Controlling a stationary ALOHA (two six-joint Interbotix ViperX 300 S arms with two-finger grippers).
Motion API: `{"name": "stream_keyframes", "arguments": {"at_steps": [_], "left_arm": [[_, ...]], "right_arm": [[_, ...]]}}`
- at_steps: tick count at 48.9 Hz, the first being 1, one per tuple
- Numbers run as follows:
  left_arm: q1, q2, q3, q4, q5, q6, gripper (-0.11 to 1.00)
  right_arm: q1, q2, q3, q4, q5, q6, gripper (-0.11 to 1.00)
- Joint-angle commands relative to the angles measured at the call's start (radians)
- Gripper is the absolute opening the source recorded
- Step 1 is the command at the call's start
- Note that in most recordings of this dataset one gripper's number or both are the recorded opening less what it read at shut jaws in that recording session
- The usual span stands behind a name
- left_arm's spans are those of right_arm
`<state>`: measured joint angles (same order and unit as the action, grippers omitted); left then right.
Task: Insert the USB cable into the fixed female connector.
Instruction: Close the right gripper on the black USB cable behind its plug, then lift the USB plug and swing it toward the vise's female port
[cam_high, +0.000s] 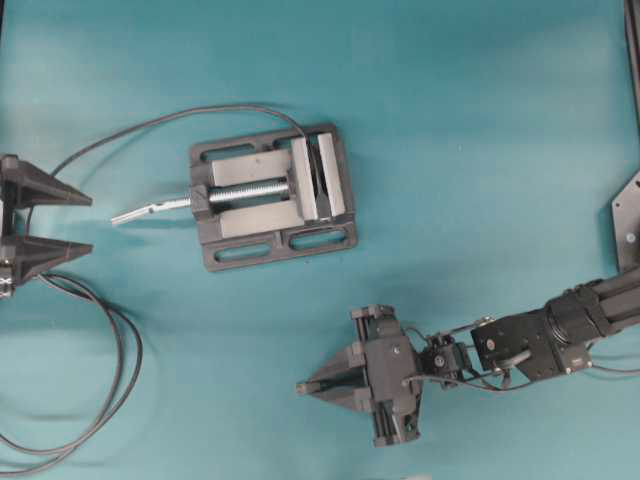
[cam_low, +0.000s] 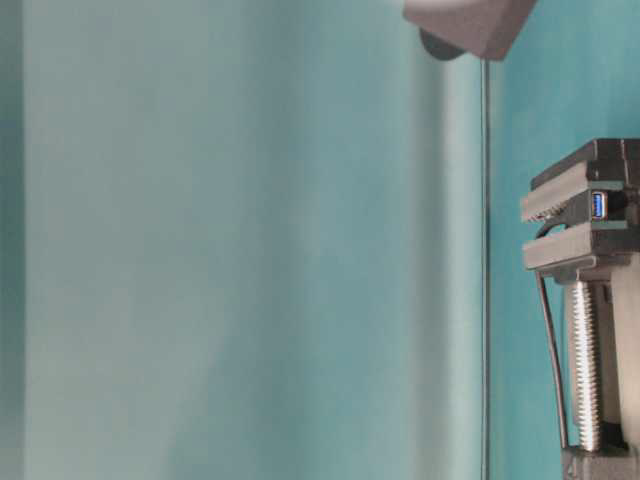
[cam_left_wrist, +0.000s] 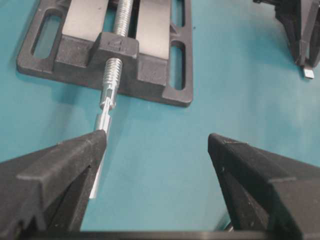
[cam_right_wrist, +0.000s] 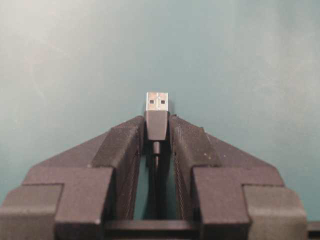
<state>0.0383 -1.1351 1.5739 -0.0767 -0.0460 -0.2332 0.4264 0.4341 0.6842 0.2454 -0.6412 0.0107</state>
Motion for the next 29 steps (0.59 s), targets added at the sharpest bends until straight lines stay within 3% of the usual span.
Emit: {"name": "stream_keyframes", "arguments": {"at_steps": [1,8,18,29], "left_arm": [[0.003,0.008,-0.012,0.003,-0.003,-0.015,0.98],[0.003,0.008,-0.012,0.003,-0.003,-0.015,0.98],[0.003,0.008,-0.012,0.003,-0.003,-0.015,0.98],[0.002,0.008,-0.012,0.003,-0.003,-0.015,0.98]], "right_arm": [[0.002,-0.011,-0.006,0.064,-0.015,-0.037,0.20],[0.015,-0.011,-0.009,0.219,-0.081,-0.137,0.20],[0.060,-0.011,-0.035,0.561,-0.169,-0.333,0.20],[0.120,-0.011,-0.089,0.865,-0.284,-0.537,0.20]]}}
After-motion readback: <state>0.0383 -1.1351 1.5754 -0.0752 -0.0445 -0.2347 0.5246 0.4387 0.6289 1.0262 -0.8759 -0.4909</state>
